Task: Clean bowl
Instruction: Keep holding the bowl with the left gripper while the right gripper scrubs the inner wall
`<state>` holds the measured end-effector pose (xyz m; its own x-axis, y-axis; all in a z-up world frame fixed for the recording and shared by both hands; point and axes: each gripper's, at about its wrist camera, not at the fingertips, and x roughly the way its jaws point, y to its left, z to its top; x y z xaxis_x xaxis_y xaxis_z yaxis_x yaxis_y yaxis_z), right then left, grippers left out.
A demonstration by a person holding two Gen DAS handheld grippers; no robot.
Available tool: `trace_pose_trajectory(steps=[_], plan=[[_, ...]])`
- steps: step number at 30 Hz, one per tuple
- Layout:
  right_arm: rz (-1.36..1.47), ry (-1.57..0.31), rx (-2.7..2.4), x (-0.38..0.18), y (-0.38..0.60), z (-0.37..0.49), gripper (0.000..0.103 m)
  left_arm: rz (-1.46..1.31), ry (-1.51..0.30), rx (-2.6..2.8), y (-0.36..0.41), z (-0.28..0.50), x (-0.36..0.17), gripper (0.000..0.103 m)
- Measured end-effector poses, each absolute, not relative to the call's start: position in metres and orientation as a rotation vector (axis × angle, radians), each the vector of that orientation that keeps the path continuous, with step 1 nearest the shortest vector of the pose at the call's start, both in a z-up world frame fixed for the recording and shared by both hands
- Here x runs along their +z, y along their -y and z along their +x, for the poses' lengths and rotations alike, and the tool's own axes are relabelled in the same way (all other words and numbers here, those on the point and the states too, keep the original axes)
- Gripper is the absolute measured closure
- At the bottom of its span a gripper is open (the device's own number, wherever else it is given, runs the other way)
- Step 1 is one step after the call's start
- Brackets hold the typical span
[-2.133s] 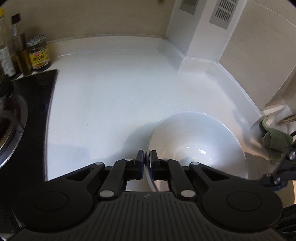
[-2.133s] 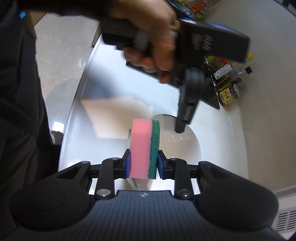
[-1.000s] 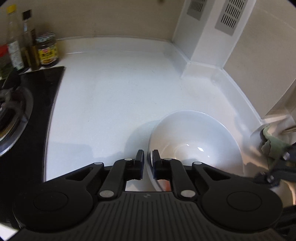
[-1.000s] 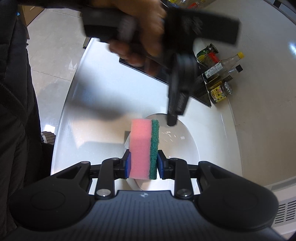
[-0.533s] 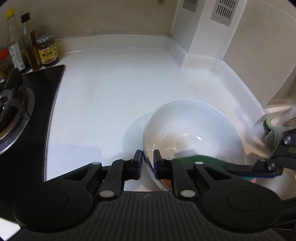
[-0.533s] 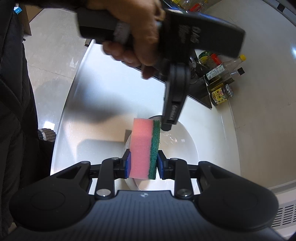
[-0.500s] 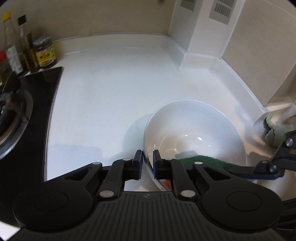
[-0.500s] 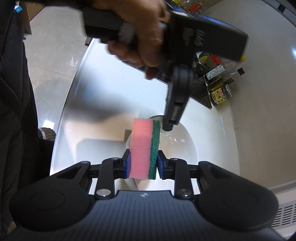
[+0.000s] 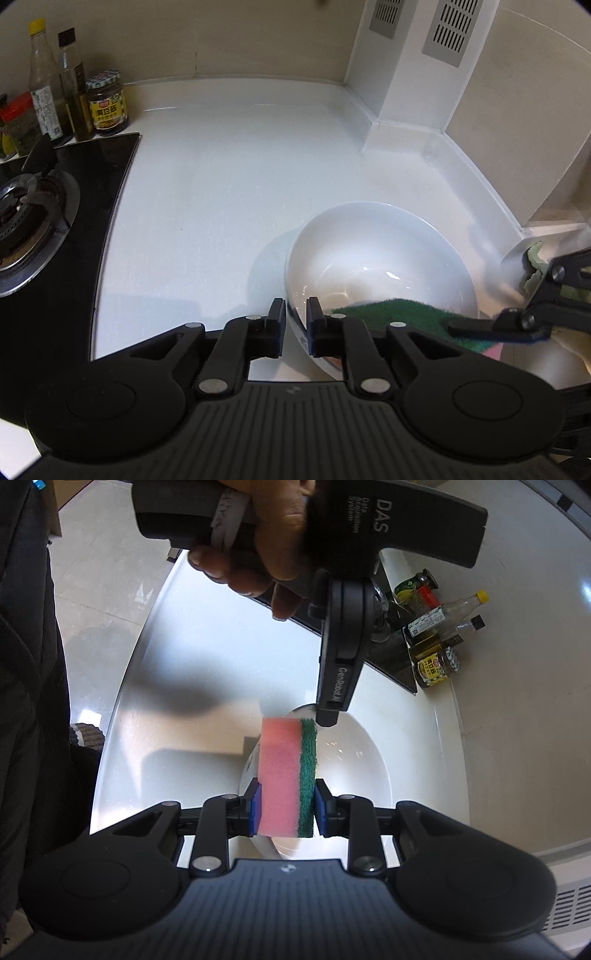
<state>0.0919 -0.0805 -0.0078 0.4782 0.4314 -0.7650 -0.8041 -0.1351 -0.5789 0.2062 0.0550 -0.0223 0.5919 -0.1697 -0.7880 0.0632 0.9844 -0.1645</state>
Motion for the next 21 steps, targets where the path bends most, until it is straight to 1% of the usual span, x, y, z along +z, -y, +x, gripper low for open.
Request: trace_pose_trajectory(steps=[1,3,10,15,18,19,21], plan=[[-1.317,-0.368,1.107,-0.008,0.080,0.091,0.079,-0.125,-0.931,-0.134,-0.055,0.207,-0.024,0.083],[-1.315,-0.364,1.107,-0.009,0.077,0.090,0.079,-0.126,-0.943,-0.136,-0.056,0.209,-0.025,0.083],[-1.317,-0.346,1.114,-0.011,0.075,0.087,0.079,-0.032,-0.977,-0.191,-0.051,0.228,-0.024,0.091],[-1.390,-0.332,1.108,-0.015,0.080,0.077,0.079,-0.011,-1.008,-0.243,-0.053,0.256,-0.026,0.093],[-1.368,-0.349,1.103,-0.015,0.079,0.077,0.079,-0.015,-1.022,-0.230,-0.050,0.260,-0.026,0.093],[-1.365,-0.349,1.101,-0.016,0.078,0.075,0.079,-0.035,-1.018,-0.210,-0.051,0.255,-0.025,0.090],[-1.357,-0.348,1.097,-0.017,0.076,0.074,0.079,-0.076,-1.007,-0.179,-0.054,0.244,-0.023,0.089]])
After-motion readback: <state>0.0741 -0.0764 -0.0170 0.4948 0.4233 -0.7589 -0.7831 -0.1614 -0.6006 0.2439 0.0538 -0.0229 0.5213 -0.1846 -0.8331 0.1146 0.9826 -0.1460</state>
